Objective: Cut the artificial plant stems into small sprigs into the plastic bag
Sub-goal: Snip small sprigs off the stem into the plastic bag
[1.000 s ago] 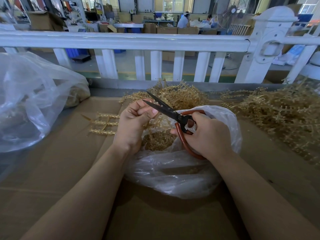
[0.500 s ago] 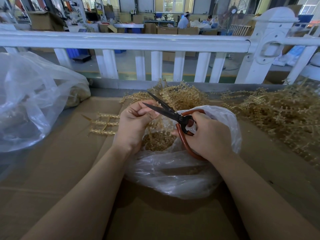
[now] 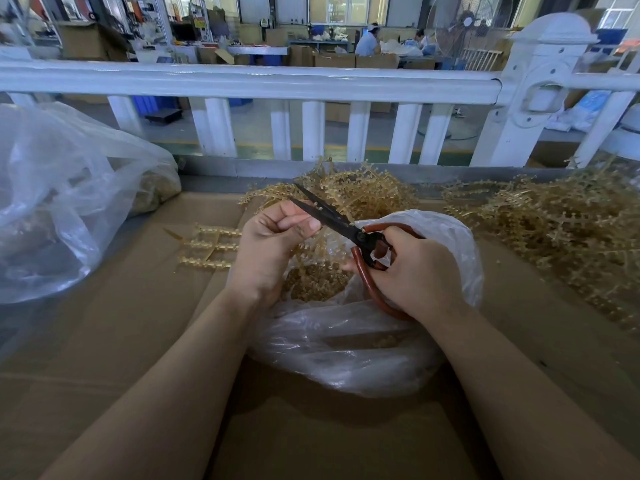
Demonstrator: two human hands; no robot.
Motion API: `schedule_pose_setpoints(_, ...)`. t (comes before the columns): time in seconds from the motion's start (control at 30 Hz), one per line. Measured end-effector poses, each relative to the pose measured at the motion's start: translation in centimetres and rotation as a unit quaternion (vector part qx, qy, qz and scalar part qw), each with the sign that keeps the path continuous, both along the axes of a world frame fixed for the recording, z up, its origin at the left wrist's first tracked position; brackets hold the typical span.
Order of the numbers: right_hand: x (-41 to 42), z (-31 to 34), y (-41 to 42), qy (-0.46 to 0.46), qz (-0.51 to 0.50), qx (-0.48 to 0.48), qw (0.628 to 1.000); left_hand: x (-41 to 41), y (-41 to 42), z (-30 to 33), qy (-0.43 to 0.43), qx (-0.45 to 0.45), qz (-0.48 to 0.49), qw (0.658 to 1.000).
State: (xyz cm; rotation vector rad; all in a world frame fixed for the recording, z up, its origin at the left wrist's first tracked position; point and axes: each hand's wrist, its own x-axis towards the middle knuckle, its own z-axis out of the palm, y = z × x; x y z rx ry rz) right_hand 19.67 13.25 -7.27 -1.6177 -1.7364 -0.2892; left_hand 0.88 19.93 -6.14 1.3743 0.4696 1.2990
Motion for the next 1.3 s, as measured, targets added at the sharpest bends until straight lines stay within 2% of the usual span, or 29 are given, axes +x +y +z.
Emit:
schedule_pose_setpoints(0.6,0.07,-0.13,0.23,0.024,0.015,-0.004,1.0,0.26,0.07,-0.61,0.057,-0.011,0.063,0.996)
schedule_pose_setpoints(1.13,0.04,-0.53,0.35,0.025,0.015,0.008,1.0,0.23,-0.2,-0.39,0.036,-0.009,0.041,0.998)
schedule_pose_setpoints(1.23,0.07,-0.77,0.36,0.067,0.032,-0.001,0.997,0.33,-0.18,-0.34,0.007,-0.019,0.049,0.999)
schedule_pose_setpoints(1.3,-0.08,-0.56,0.23,0.136,0.049,-0.005,0.989,0.34,-0.07,-0.4,-0.013,-0.031,0.054,0.998)
